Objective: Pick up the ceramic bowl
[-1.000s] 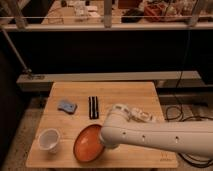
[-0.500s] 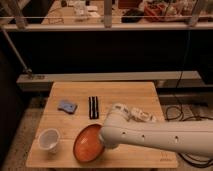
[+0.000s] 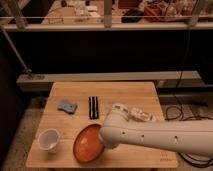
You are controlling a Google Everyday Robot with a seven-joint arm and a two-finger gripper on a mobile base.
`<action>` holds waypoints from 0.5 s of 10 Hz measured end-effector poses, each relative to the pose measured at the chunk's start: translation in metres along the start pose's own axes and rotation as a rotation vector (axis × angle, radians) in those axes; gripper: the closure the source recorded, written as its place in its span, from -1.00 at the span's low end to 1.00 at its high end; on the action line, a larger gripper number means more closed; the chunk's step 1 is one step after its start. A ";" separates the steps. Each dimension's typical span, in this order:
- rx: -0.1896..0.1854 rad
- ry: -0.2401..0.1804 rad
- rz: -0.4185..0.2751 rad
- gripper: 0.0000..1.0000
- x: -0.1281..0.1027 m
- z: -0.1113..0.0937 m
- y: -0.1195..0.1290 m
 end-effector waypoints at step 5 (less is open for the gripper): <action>0.000 0.002 -0.007 0.93 0.000 -0.001 -0.001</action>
